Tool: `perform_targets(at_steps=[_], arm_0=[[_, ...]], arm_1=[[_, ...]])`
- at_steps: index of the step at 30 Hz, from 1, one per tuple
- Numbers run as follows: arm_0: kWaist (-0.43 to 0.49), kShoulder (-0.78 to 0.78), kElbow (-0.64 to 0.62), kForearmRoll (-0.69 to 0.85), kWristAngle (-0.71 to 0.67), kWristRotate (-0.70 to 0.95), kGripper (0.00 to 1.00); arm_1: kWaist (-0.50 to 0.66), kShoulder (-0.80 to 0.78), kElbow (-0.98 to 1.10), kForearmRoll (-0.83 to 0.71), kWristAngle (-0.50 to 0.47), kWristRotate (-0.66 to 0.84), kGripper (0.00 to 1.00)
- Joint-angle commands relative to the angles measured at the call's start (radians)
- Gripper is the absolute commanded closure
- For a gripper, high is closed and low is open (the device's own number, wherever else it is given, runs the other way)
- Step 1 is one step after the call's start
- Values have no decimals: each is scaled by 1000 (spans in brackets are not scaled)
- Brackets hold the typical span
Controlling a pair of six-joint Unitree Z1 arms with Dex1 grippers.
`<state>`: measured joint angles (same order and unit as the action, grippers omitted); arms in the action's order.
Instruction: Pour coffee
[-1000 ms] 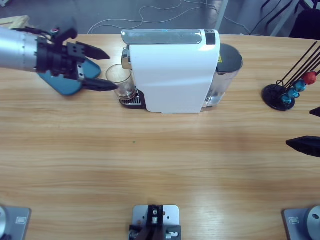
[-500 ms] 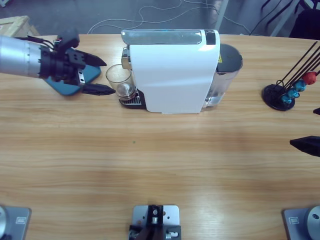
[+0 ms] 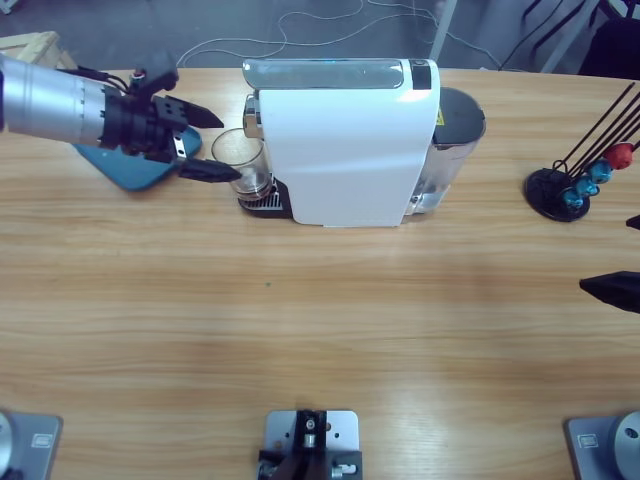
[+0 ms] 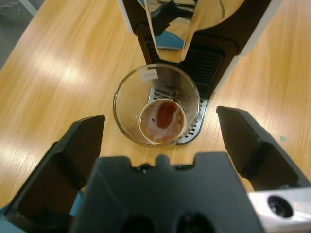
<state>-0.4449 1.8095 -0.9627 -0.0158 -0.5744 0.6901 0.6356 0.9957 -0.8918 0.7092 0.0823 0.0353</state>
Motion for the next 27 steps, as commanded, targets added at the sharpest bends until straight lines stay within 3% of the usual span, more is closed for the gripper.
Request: perform_targets(at_steps=[1,27], arm_0=[[-10,57,-13,-9,1,-4,0],[-43,128,-44,-18,-1,-4,28]], arm_1=[[-8,18,34,-10,6,5,0],[-8,40,28,-9,1,4,0]])
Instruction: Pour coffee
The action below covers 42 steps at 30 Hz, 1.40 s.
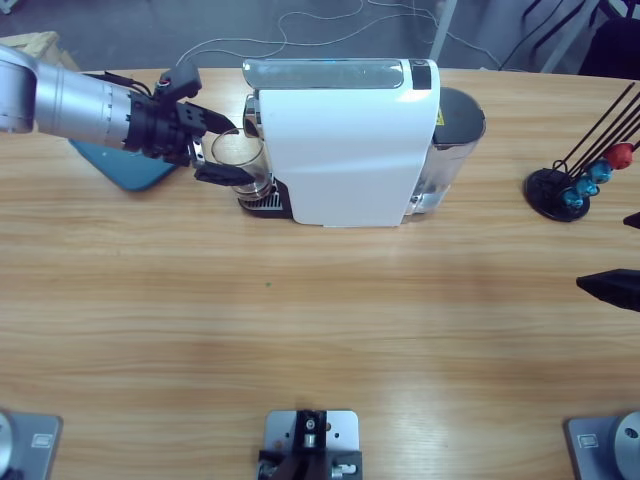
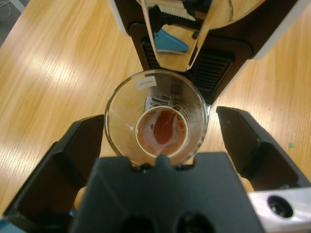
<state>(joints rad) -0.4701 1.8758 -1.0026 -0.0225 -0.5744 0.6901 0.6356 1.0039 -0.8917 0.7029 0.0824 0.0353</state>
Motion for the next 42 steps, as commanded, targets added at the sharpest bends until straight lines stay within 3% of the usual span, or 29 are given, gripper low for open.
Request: perform_targets(at_steps=[1,4,7,8,9,10,12,21,26,31,36,42], arm_0=[[-18,63,-6,-11,-1,-4,47],[-21,72,-16,-11,-4,2,292],[-21,74,-14,-11,-17,4,453],[-21,74,-13,-11,-22,5,557],[-21,74,-14,-11,-24,5,586],[-21,74,-14,-11,-24,5,683],[-20,74,-11,-11,-29,6,1000],[-16,47,24,-11,-33,9,1000],[5,-57,97,-11,-15,20,1000],[98,-180,169,-11,-13,11,1000],[280,-245,210,-20,24,-5,1000],[347,-126,213,-206,192,-166,1000]], arm_1=[[-8,30,28,-2,0,4,0],[-9,29,28,-2,-1,5,0],[-10,28,29,-2,2,5,0],[-10,26,30,-2,2,5,0],[-12,24,30,-3,2,5,0],[-13,23,30,-3,2,5,0],[-14,21,30,-2,2,5,0],[-19,5,30,1,2,5,0],[-19,-2,28,1,3,5,0],[-19,-1,25,-2,4,7,0],[-19,-7,27,0,4,14,0],[-19,27,21,-15,2,14,0]])
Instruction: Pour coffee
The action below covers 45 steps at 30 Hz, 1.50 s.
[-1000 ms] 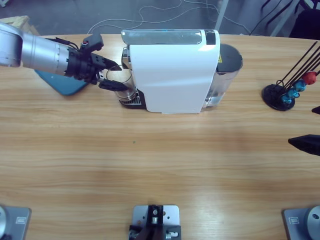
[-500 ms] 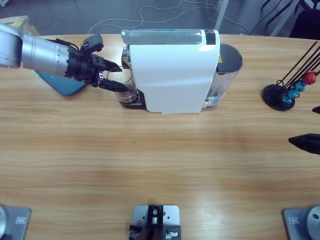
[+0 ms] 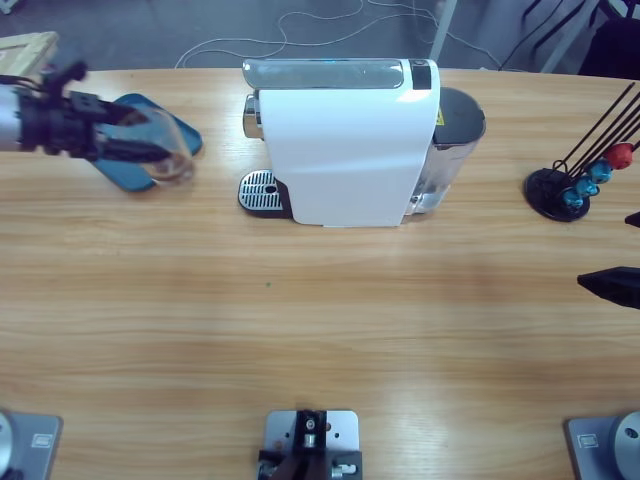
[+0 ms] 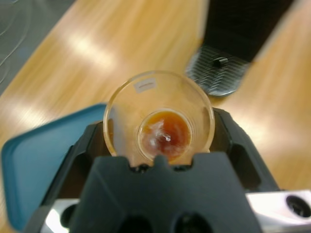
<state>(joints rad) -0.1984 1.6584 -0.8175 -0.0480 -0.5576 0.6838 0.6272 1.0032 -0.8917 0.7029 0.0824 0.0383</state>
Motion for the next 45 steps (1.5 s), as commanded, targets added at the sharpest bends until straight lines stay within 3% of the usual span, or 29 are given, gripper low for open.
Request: perform_targets(at_steps=[1,7,18,19,20,21,26,33,36,43,45], arm_0=[[76,113,22,-208,206,-186,1000],[76,215,-15,-297,384,-294,1000],[87,276,-5,-336,382,-326,1000],[88,277,-7,-336,377,-328,873],[88,276,-5,-336,353,-329,165],[90,267,3,-336,333,-330,20],[93,161,55,-333,326,-370,15],[78,-181,112,-230,435,-581,15],[13,-354,170,-129,463,-720,15],[-204,-718,170,346,461,-784,18],[-273,-798,182,400,449,-793,18]], arm_1=[[-11,33,18,-15,2,9,0],[-11,77,14,-37,0,3,0],[-14,99,-3,-47,2,2,0],[-14,93,-3,-44,2,2,0],[-15,84,-4,-41,2,2,0],[-14,79,-7,-36,2,2,0],[-14,46,-38,9,0,3,0],[-14,-19,-57,65,0,11,0],[-14,-38,-69,93,-9,18,0],[-14,-53,-68,107,-38,-13,0],[-14,-54,-51,105,-38,-18,0]])
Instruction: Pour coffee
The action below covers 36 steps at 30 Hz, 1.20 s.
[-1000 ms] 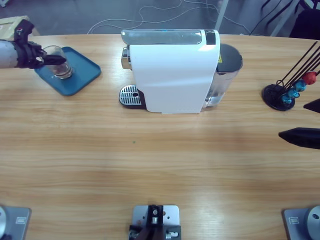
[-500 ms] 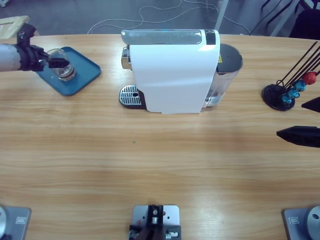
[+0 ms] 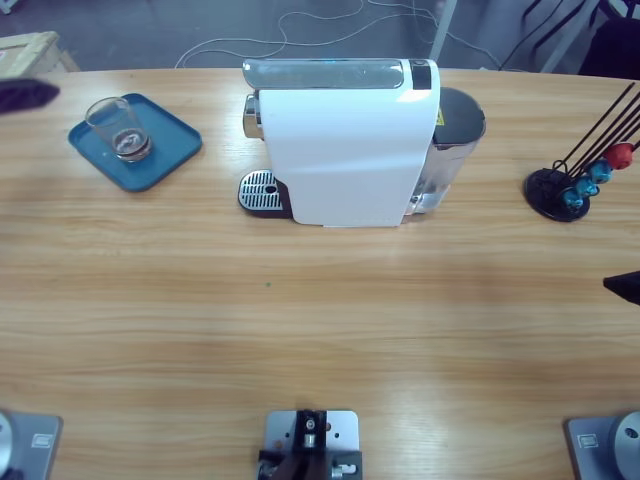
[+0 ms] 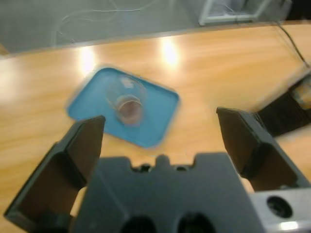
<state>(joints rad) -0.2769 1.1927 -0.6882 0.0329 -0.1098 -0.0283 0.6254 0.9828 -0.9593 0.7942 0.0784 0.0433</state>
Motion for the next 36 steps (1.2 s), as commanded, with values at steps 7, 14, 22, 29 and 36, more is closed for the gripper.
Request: perform_targets(at_steps=[7,14,22,29,36], arm_0=[[-270,-452,68,422,-139,-76,18],[-280,-497,71,438,-130,-38,14],[-289,-470,14,527,-45,7,8],[-295,-508,43,485,22,11,13],[-413,-436,-24,631,38,11,13]], arm_1=[[-12,-62,51,22,-53,-23,11],[-12,-87,83,-2,-78,-19,0],[-10,-134,125,-35,-82,-3,0],[-10,-168,134,-39,-104,10,0],[-10,-174,137,-44,-107,12,0]])
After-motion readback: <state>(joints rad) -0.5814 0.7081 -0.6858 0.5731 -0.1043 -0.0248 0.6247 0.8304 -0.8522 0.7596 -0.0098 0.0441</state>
